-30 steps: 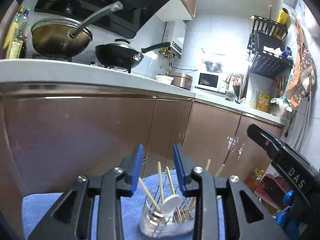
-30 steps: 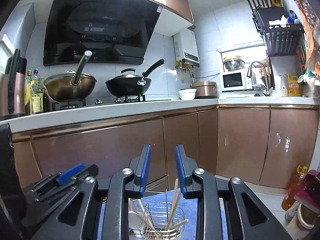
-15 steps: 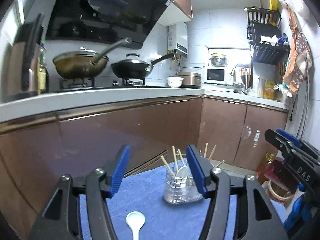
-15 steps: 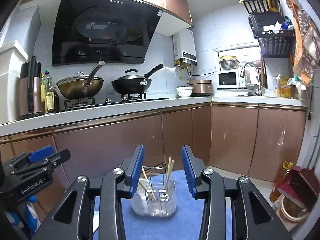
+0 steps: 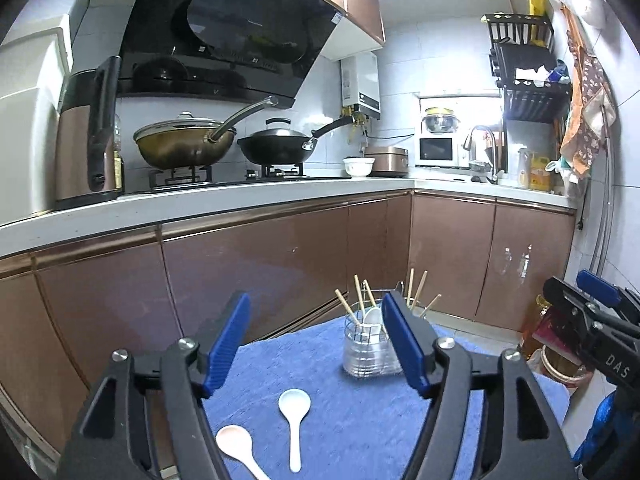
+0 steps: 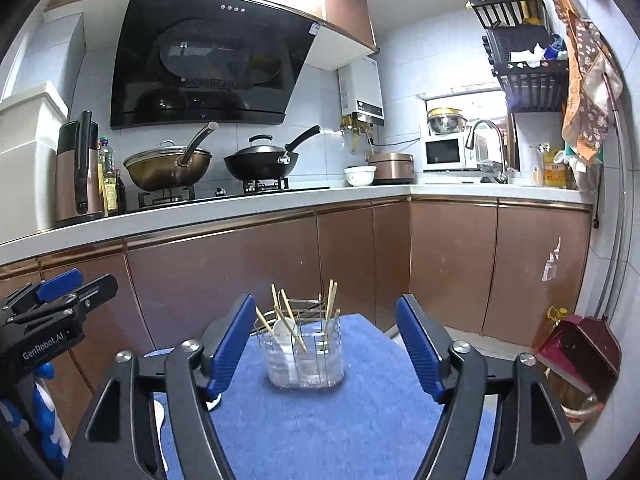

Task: Organize utensils
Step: 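Withdraw both open tools from the holder, then lower the right tool to the light blue spoon while the left tool reaches the pink spoon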

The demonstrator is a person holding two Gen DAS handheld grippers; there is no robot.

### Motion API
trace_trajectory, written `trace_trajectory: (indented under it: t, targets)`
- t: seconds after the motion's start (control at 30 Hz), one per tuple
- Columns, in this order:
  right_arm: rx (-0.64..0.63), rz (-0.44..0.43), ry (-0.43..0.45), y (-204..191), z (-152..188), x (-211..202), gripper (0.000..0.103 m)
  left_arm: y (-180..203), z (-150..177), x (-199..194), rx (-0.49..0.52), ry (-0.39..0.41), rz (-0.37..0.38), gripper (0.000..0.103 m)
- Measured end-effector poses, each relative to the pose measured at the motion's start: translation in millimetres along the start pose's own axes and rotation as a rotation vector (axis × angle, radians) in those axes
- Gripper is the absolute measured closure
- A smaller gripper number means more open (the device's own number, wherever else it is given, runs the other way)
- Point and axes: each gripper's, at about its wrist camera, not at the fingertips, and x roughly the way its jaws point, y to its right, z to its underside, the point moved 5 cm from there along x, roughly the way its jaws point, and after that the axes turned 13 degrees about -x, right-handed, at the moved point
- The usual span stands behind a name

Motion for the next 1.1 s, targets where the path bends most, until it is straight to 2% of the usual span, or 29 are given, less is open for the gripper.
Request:
trace_trajectory:
  t: [0.17, 0.4, 0.5, 0.57, 0.73, 0.9, 1.1]
  targets:
    - [0.009, 0.017, -0.025, -1.1, 8.0, -11.2, 0.024, -5.3, 5.6, -13.5, 0.007, -0.003, -0.021, 0.035]
    - [-0.021, 0.085, -0.041, -8.3, 14.5, -31.3, 0.019, -11.8, 13.3, -31.8, 0.013, -0.002, -0.038, 0.034]
    - [-0.03, 0.113, -0.033, -10.8, 15.2, -40.9, 0.015, -17.0, 13.9, -37.9, 0.005, 0.003, -0.042, 0.034]
    - [-0.037, 0.142, -0.013, -11.6, 15.0, -47.9, 0.006, -20.5, 14.0, -43.2, -0.003, 0.011, -0.045, 0.034]
    - [-0.014, 0.175, 0.03, -8.0, 15.4, -60.8, 0.002, -28.2, 14.5, -51.7, -0.005, 0.026, -0.055, 0.034]
    - [-0.028, 0.16, 0.026, -6.9, 16.5, -62.5, 0.002, -34.7, 17.2, -53.0, -0.009, 0.026, -0.071, 0.033]
    - [0.027, 0.101, 0.045, 0.5, 19.7, -61.4, 0.0, -46.0, 17.2, -50.7, -0.032, 0.024, -0.11, 0.032]
